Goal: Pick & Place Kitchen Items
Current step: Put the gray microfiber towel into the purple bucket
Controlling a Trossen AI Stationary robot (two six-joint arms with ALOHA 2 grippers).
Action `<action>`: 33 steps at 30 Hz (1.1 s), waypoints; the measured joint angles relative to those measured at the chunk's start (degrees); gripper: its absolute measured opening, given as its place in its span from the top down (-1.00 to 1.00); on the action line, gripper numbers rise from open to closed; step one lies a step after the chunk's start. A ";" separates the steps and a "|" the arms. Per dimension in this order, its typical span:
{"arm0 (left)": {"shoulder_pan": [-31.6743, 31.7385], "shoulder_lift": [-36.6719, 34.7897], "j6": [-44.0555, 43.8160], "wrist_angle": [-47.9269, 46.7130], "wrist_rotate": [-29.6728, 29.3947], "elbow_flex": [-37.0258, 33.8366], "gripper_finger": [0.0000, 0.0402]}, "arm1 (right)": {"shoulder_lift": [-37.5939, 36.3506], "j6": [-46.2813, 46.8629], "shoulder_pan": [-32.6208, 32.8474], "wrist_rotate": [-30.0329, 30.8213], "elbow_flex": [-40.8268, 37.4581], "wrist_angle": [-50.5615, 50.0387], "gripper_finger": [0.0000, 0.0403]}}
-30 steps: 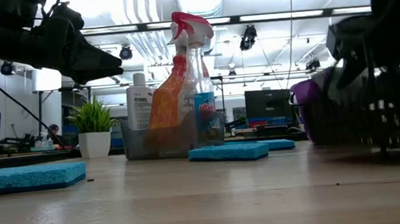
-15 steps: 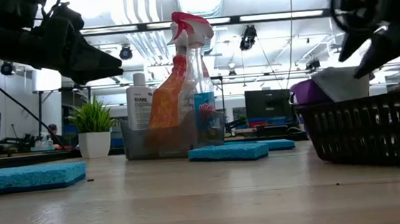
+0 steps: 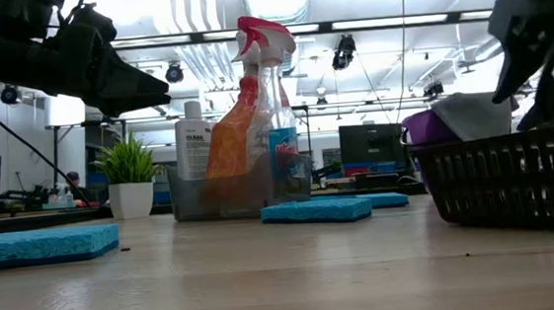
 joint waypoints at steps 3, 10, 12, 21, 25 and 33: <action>0.00 0.00 0.00 0.00 0.01 0.00 -0.31 | 3.09 2.86 0.00 0.91 -0.04 -0.04 -0.30; 0.00 -0.01 0.00 0.00 -0.01 0.00 -0.31 | 5.96 5.74 0.22 1.84 -0.04 1.02 -0.30; -0.02 -0.01 0.00 0.00 0.00 0.00 -0.31 | 5.64 5.63 0.55 2.39 -0.04 2.43 -0.30; -0.01 0.00 -0.02 0.09 0.00 0.00 -0.31 | 2.25 4.05 0.61 5.28 0.05 3.99 -0.30; 0.00 0.00 -0.02 0.25 -0.01 0.00 -0.31 | -1.84 3.61 0.24 5.15 1.84 3.97 -0.30; 0.00 0.01 -0.04 0.31 0.01 0.00 -0.31 | -12.17 5.07 -4.42 -0.87 6.64 -2.70 -0.30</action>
